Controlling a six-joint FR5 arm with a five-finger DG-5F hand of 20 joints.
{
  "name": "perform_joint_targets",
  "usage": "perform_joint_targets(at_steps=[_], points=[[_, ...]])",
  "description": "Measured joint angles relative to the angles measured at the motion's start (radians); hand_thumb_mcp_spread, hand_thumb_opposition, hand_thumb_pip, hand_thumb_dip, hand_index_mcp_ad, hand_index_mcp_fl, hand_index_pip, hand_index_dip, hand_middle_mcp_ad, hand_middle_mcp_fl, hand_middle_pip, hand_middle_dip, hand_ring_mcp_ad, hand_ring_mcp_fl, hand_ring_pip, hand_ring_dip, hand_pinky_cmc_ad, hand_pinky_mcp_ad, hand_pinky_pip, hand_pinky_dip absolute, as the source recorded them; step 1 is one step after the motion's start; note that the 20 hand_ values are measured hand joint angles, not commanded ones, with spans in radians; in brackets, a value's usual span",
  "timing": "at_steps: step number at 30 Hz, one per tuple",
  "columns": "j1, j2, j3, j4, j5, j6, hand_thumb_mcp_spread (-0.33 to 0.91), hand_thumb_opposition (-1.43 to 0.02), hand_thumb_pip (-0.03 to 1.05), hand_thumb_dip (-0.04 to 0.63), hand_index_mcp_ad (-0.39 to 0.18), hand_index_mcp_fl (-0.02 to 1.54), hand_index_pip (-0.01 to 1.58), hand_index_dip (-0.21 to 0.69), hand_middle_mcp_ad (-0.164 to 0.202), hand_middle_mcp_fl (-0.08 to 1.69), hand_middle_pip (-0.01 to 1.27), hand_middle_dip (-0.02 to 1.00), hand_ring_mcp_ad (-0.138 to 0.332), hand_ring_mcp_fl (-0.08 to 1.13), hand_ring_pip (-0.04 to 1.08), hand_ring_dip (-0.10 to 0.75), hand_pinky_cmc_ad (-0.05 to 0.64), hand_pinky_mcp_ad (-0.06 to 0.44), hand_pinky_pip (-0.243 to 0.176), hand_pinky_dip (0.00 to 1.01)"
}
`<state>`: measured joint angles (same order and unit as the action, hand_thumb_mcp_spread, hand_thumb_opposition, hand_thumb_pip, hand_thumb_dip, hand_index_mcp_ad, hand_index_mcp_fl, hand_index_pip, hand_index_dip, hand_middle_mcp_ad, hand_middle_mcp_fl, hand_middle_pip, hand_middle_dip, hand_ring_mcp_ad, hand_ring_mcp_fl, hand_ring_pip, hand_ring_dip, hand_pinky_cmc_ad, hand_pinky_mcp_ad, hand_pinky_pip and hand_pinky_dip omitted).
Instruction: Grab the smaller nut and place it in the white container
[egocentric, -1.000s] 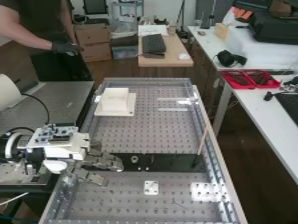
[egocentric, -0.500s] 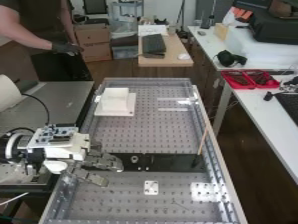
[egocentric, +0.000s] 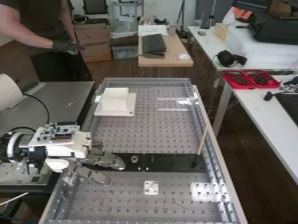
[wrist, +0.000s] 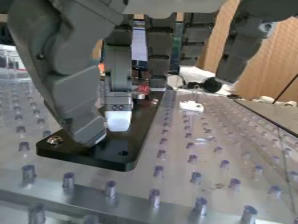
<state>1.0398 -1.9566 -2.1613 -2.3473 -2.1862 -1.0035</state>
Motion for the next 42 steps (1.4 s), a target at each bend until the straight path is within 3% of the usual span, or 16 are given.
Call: perform_joint_targets(at_steps=[3,16,24,32,42], points=[[-0.001,0.007,0.005,-0.008,-0.004,-0.001,0.42,-0.84,0.62,0.204,-0.168,0.42,1.53,0.003,0.059,0.30,0.13,0.24,0.093,0.03,0.10,0.087,0.349,0.293,0.037,0.27],[0.009,0.086,0.014,-0.041,-0.021,0.011,0.42,-0.85,0.62,0.204,-0.168,0.42,1.53,0.003,0.058,0.32,0.12,0.24,0.093,0.05,0.10,0.087,0.346,0.293,0.037,0.27],[0.046,0.172,0.008,-0.126,-0.044,0.008,0.42,-0.87,0.61,0.204,-0.168,0.42,1.53,0.003,0.058,0.33,0.12,0.24,0.093,0.05,0.10,0.087,0.346,0.297,0.051,0.27],[0.156,0.247,-0.006,-0.235,-0.074,0.008,0.42,-0.87,0.61,0.204,-0.168,0.44,1.53,0.000,0.058,0.33,0.12,0.24,0.091,0.07,0.10,0.087,0.346,0.297,0.051,0.27],[0.317,0.273,-0.015,-0.279,-0.118,0.040,0.42,-0.90,0.61,0.204,-0.168,0.43,1.54,0.012,0.061,0.34,0.12,0.24,0.089,0.06,0.10,0.087,0.346,0.293,0.051,0.27]])
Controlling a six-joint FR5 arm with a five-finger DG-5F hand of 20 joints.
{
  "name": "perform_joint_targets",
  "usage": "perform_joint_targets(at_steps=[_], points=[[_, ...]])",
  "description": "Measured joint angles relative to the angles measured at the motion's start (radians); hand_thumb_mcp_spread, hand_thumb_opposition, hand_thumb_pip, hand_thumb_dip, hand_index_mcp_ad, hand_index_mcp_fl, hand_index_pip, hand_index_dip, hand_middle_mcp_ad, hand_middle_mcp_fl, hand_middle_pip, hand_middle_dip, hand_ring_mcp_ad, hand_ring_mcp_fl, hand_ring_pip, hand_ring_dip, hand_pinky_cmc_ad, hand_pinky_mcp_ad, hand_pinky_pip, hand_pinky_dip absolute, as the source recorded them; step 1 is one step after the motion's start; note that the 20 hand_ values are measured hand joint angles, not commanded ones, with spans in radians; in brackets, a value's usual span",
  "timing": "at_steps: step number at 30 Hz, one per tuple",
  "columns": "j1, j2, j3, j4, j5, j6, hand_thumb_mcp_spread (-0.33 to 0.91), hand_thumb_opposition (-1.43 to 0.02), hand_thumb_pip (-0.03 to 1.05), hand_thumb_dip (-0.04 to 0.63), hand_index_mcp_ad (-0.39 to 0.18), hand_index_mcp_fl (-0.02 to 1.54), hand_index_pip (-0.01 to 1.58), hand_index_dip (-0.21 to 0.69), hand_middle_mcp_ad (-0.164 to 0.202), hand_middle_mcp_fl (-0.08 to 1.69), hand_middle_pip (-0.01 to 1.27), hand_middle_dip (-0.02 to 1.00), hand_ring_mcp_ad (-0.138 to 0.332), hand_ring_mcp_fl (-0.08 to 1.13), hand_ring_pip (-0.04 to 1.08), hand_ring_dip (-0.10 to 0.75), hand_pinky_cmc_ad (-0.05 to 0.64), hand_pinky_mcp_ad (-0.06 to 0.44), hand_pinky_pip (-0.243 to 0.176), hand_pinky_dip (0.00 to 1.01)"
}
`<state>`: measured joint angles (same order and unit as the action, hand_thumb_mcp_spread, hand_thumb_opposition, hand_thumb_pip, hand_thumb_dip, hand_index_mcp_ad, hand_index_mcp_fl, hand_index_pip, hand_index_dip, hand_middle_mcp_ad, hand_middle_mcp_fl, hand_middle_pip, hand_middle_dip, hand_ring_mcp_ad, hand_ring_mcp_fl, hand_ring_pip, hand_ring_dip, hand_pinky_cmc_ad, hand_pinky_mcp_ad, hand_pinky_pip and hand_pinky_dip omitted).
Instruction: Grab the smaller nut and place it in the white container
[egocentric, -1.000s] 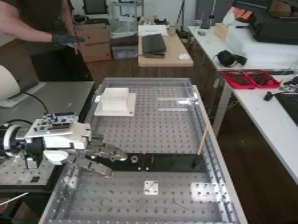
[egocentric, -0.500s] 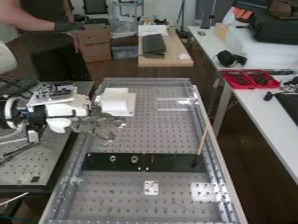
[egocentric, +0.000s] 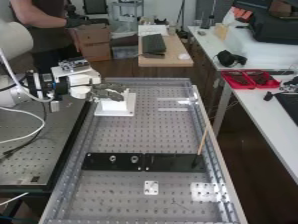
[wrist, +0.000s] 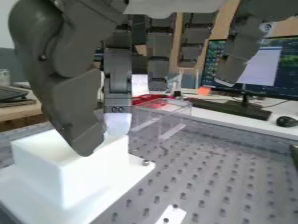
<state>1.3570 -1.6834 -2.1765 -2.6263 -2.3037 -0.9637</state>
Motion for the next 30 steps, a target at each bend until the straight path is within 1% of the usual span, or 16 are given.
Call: perform_joint_targets(at_steps=[3,7,11,16,17,19,25,30], points=[[0.038,-0.001,0.002,-0.001,-0.011,0.012,0.42,-0.91,0.59,0.202,-0.168,0.47,1.54,0.033,0.058,0.34,0.12,0.24,0.089,0.06,0.10,0.087,0.346,0.297,0.051,0.27],[0.077,-0.012,0.007,-0.004,-0.018,0.020,0.41,-0.91,0.59,0.202,-0.168,0.47,1.54,0.035,0.058,0.34,0.12,0.24,0.089,0.07,0.10,0.087,0.346,0.297,0.051,0.27],[0.121,-0.039,0.022,-0.010,-0.019,0.026,0.42,-0.92,0.59,0.204,-0.168,0.47,1.54,0.035,0.058,0.34,0.13,0.25,0.089,0.06,0.10,0.087,0.346,0.293,0.052,0.27],[0.149,-0.067,0.045,-0.014,-0.012,0.028,0.41,-0.93,0.59,0.202,-0.168,0.49,1.54,0.037,0.058,0.35,0.13,0.25,0.093,0.06,0.10,0.087,0.346,0.297,0.052,0.27],[0.152,-0.071,0.051,-0.015,-0.011,0.028,0.41,-0.93,0.59,0.202,-0.168,0.49,1.54,0.049,0.058,0.35,0.13,0.25,0.093,0.06,0.10,0.089,0.346,0.297,0.052,0.27],[0.157,-0.076,0.058,-0.019,-0.010,0.028,0.42,-0.93,0.59,0.204,-0.168,0.49,1.54,0.051,0.061,0.35,0.13,0.25,0.093,0.07,0.10,0.089,0.346,0.293,0.049,0.25],[0.170,-0.099,0.088,-0.040,-0.004,0.013,0.42,-0.94,0.59,0.204,-0.169,0.53,1.56,0.072,0.063,0.35,0.13,0.25,0.093,0.07,0.10,0.087,0.346,0.297,0.061,0.25],[0.213,-0.113,0.097,-0.037,0.027,0.018,0.42,-0.94,0.59,0.204,-0.169,0.54,1.56,0.065,0.063,0.35,0.13,0.25,0.093,0.06,0.10,0.089,0.346,0.297,0.066,0.26]])
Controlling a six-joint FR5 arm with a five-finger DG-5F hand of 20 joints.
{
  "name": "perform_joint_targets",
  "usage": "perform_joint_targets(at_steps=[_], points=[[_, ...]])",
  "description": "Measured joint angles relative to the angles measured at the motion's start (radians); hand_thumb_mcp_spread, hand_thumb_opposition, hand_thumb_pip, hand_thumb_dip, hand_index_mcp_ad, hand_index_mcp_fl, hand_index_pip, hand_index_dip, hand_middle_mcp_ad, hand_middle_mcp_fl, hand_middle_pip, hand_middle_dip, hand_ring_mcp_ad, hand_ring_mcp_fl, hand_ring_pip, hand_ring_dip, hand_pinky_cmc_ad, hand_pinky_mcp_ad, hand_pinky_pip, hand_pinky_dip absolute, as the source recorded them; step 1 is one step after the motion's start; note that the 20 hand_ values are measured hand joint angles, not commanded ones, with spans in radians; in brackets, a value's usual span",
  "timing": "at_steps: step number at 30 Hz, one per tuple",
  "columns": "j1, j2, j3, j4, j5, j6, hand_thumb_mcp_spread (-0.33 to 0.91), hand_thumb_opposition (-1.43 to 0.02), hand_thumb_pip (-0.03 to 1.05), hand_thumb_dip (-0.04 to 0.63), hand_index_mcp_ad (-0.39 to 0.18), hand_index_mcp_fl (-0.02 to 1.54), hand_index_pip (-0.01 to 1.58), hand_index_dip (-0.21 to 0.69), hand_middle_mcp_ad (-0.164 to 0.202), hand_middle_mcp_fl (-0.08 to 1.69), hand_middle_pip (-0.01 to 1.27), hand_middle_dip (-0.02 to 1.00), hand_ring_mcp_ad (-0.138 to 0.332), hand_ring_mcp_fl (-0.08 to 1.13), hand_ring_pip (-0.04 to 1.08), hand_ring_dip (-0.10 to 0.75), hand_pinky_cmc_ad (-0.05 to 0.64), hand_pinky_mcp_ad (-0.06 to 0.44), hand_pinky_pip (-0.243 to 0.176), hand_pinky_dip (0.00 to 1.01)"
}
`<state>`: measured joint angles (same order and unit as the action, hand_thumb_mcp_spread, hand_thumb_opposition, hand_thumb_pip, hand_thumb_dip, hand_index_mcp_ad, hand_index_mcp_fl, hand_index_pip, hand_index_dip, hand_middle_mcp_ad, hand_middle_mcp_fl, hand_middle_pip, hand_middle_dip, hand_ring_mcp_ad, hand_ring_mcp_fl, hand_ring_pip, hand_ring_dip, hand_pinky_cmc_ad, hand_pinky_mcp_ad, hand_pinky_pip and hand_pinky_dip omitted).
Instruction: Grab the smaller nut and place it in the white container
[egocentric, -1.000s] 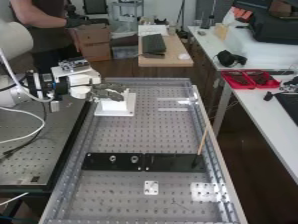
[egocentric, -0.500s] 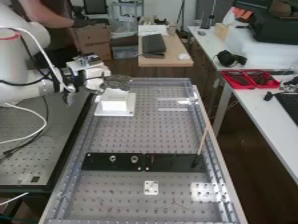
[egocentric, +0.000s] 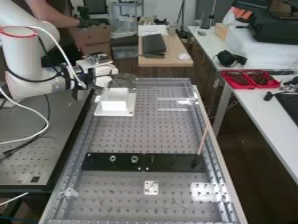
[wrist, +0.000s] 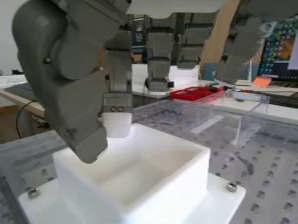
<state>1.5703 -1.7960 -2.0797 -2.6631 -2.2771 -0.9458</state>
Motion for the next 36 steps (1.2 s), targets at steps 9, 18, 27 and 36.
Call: perform_joint_targets(at_steps=[9,18,27,36], points=[[0.056,-0.028,0.020,0.024,0.037,0.026,0.42,-0.94,0.59,0.204,-0.169,0.55,1.54,0.077,0.063,0.37,0.13,0.25,0.093,0.08,0.10,0.089,0.346,0.297,0.066,0.25],[0.053,-0.064,0.049,0.012,0.067,0.015,0.42,-0.95,0.58,0.202,-0.169,0.56,1.54,0.077,0.065,0.36,0.12,0.25,0.094,0.08,0.10,0.089,0.346,0.297,0.066,0.25],[0.046,-0.074,0.064,-0.030,0.085,0.002,0.44,-0.93,0.60,0.204,-0.176,0.44,1.54,0.080,0.061,0.37,0.12,0.25,0.091,0.08,0.10,0.089,0.346,0.297,0.066,0.25],[0.024,-0.065,0.076,-0.069,0.102,0.002,0.41,-0.85,0.68,0.206,-0.188,0.05,1.29,0.012,0.061,0.28,0.11,0.25,0.096,0.01,0.10,0.089,0.347,0.295,0.063,0.31]])
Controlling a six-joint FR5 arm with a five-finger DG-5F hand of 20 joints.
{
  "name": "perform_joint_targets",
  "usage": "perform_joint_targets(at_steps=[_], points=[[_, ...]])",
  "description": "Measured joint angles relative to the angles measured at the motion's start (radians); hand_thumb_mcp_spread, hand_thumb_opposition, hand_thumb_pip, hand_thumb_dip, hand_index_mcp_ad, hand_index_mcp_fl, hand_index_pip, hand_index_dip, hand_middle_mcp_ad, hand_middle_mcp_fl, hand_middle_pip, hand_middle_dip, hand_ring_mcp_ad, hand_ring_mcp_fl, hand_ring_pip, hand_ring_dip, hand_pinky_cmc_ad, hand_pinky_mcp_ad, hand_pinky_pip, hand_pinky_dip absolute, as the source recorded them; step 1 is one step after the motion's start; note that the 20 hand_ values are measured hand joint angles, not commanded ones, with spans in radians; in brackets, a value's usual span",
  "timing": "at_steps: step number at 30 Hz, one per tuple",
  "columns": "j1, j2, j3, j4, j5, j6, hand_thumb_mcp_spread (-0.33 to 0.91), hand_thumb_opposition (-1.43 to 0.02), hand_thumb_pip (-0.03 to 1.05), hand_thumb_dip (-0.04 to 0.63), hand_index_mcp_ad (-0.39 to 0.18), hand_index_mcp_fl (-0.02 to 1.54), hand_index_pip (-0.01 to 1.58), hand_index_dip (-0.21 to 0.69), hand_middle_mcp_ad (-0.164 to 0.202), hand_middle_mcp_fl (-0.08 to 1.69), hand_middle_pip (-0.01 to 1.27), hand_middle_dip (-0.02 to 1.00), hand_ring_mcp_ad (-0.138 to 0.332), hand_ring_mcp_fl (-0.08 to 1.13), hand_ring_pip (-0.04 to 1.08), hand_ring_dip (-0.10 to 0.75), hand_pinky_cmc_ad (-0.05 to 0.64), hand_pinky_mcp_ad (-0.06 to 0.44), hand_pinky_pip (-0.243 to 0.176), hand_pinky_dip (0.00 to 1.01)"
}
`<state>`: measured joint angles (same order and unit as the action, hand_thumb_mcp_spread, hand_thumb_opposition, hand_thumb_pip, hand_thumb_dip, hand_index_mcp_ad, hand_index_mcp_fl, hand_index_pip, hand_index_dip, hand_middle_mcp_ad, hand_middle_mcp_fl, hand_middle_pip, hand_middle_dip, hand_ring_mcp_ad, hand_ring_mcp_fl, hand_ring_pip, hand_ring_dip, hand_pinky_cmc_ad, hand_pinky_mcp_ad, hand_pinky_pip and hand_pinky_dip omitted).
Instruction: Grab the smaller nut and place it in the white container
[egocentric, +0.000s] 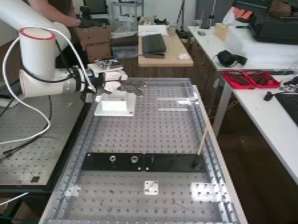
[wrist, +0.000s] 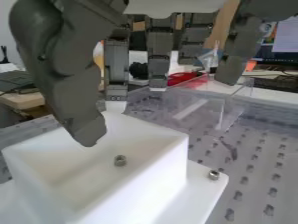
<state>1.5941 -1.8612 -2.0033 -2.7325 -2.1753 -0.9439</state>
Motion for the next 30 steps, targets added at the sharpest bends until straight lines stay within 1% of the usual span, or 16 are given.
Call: perform_joint_targets(at_steps=[1,6,7,9,11,14,15,16,17,19,22,23,24,25,27,30], points=[[-0.002,0.002,0.000,-0.001,0.002,0.001,0.41,-0.84,0.71,0.206,-0.188,0.06,1.29,0.009,0.061,0.26,0.11,0.25,0.096,0.02,0.10,0.089,0.347,0.295,0.054,0.32],[-0.020,0.041,0.005,-0.027,0.029,0.008,0.39,-0.82,0.72,0.206,-0.188,0.02,1.24,0.000,0.058,0.23,0.11,0.25,0.093,0.02,0.10,0.089,0.347,0.297,0.037,0.37],[-0.023,0.048,0.007,-0.032,0.033,0.010,0.39,-0.82,0.72,0.206,-0.188,0.02,1.24,0.000,0.063,0.23,0.11,0.25,0.093,0.02,0.10,0.089,0.347,0.293,0.019,0.37],[-0.035,0.084,0.015,-0.054,0.053,0.018,0.39,-0.82,0.71,0.206,-0.188,0.02,1.19,-0.012,0.063,0.23,0.11,0.25,0.091,0.01,0.10,0.089,0.347,0.293,0.021,0.38],[-0.044,0.114,0.024,-0.071,0.072,0.024,0.36,-0.82,0.71,0.206,-0.187,0.02,1.14,-0.024,0.061,0.23,0.11,0.25,0.091,0.01,0.10,0.089,0.347,0.293,0.000,0.39],[-0.061,0.168,0.054,-0.115,0.135,0.035,0.33,-0.80,0.68,0.206,-0.197,0.02,0.97,-0.042,0.058,0.23,0.11,0.25,0.093,0.01,0.10,0.089,0.349,0.293,-0.010,0.42],[-0.067,0.186,0.070,-0.134,0.170,0.042,0.33,-0.79,0.66,0.206,-0.197,0.02,0.88,-0.044,0.058,0.23,0.11,0.25,0.093,0.01,0.10,0.089,0.349,0.293,-0.028,0.43],[-0.068,0.188,0.072,-0.136,0.175,0.044,0.32,-0.79,0.65,0.206,-0.188,0.02,0.79,-0.044,0.058,0.23,0.11,0.25,0.094,0.01,0.10,0.089,0.349,0.297,-0.031,0.45],[-0.073,0.203,0.088,-0.154,0.215,0.054,0.30,-0.77,0.64,0.204,-0.178,0.02,0.71,-0.044,0.063,0.24,0.11,0.25,0.098,0.01,0.10,0.089,0.351,0.293,-0.044,0.44],[-0.080,0.221,0.109,-0.173,0.275,0.073,0.28,-0.76,0.57,0.204,-0.159,0.02,0.54,-0.044,0.059,0.22,0.11,0.25,0.101,0.00,0.10,0.089,0.351,0.293,-0.042,0.46],[-0.088,0.245,0.134,-0.189,0.381,0.111,0.24,-0.74,0.56,0.159,-0.134,0.02,0.35,-0.030,0.063,0.21,0.11,0.25,0.124,0.00,0.10,0.089,0.361,0.314,-0.061,0.50],[-0.090,0.252,0.141,-0.194,0.418,0.121,0.24,-0.73,0.54,0.164,-0.126,0.02,0.31,-0.019,0.063,0.21,0.11,0.25,0.122,0.00,0.10,0.089,0.363,0.314,-0.061,0.51],[-0.091,0.256,0.147,-0.199,0.443,0.129,0.24,-0.73,0.51,0.154,-0.119,0.02,0.27,-0.014,0.066,0.20,0.11,0.25,0.140,0.00,0.10,0.089,0.365,0.311,-0.061,0.51],[-0.091,0.257,0.149,-0.200,0.451,0.132,0.24,-0.73,0.50,0.143,-0.119,0.02,0.25,-0.009,0.065,0.16,0.11,0.25,0.134,0.00,0.10,0.089,0.367,0.326,-0.058,0.51],[-0.094,0.265,0.160,-0.211,0.496,0.153,0.24,-0.73,0.50,0.141,-0.131,0.04,0.21,0.017,0.059,0.15,0.11,0.25,0.140,0.00,0.10,0.089,0.384,0.332,-0.063,0.52],[-0.097,0.277,0.174,-0.231,0.560,0.175,0.24,-0.73,0.50,0.141,-0.106,0.05,0.16,0.033,0.066,0.15,0.11,0.25,0.152,0.00,0.10,0.089,0.398,0.328,-0.075,0.52]])
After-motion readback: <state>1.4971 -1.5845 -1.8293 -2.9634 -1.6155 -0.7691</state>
